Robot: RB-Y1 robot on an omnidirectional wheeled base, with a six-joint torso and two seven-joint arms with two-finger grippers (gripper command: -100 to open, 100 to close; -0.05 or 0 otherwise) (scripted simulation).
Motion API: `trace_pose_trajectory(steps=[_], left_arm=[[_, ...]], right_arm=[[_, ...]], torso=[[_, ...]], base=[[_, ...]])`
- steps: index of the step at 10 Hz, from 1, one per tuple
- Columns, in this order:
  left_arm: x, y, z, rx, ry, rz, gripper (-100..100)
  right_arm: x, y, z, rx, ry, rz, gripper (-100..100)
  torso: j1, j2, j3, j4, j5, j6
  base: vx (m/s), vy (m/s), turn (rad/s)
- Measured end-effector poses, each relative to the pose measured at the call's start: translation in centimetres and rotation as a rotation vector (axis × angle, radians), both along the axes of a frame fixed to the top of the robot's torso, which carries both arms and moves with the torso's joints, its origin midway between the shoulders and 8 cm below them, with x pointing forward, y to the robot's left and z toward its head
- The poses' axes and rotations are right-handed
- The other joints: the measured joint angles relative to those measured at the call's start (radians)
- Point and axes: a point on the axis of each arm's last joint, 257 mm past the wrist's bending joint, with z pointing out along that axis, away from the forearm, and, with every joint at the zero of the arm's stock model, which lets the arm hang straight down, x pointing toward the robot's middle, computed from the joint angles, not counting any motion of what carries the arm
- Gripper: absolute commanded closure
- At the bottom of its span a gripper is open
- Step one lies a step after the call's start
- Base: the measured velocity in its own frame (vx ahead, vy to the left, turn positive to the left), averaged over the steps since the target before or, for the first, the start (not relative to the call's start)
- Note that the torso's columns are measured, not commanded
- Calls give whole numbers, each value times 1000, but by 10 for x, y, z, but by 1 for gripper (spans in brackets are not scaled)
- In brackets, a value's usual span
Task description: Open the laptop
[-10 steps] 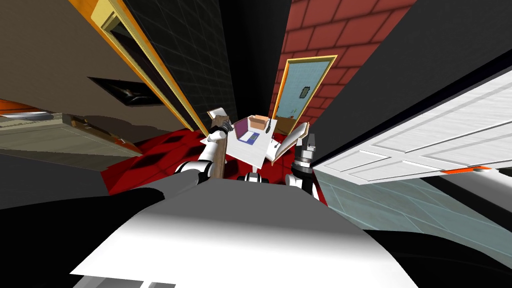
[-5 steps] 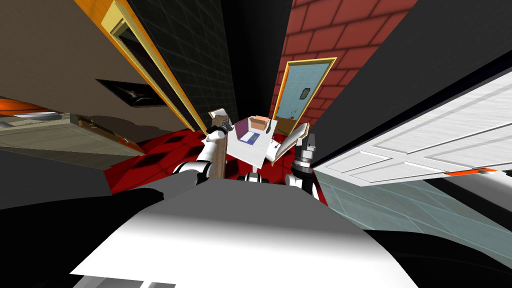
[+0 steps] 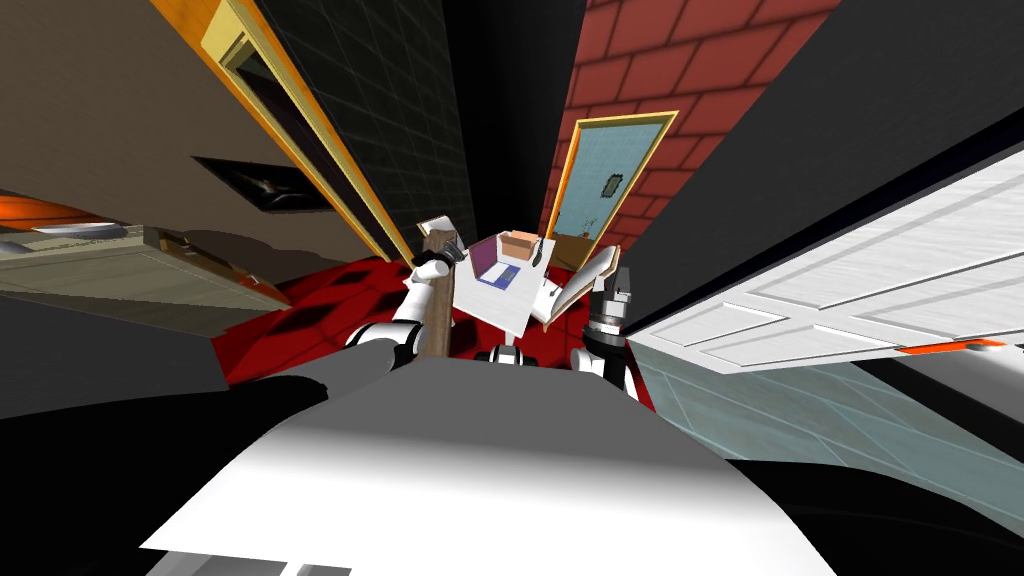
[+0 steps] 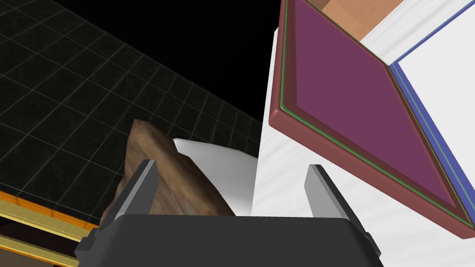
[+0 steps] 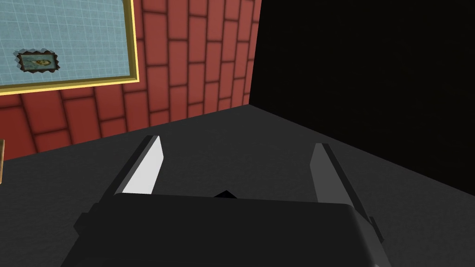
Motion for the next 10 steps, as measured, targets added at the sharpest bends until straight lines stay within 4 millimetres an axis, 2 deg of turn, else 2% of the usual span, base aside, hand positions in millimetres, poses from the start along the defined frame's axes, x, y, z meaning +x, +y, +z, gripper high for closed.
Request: trace_pose_trajectory(steps=[1, 2, 4, 6, 8, 10], left_arm=[[0, 2, 3, 2, 0, 2, -100], [0, 2, 5, 2, -3, 2, 100], [1, 7, 17, 7, -27, 9, 100], [0, 3, 26, 94, -71, 20, 100], [-2, -12, 10, 169, -71, 12, 100], [-3, -20, 5, 243, -85, 6, 100]], right_arm=[[0, 0, 0, 0, 0, 0, 0], [0, 0, 0, 0, 0, 0, 0], [0, 0, 0, 0, 0, 0, 0], [0, 0, 0, 0, 0, 0, 0], [0, 0, 0, 0, 0, 0, 0], [0, 0, 0, 0, 0, 0, 0]], torso=[[0, 0, 0, 2, -1, 0], [0, 2, 1, 2, -1, 0], [-2, 2, 2, -3, 1, 2], [-7, 3, 2, -5, 1, 4], [-5, 10, 7, 5, -3, -3], [-1, 16, 11, 8, -2, -4]], base=[[-12, -7, 25], [13, -1, -11], [-16, -6, 33], [-44, -72, -14], [-26, -80, -21], [-20, -55, 0]])
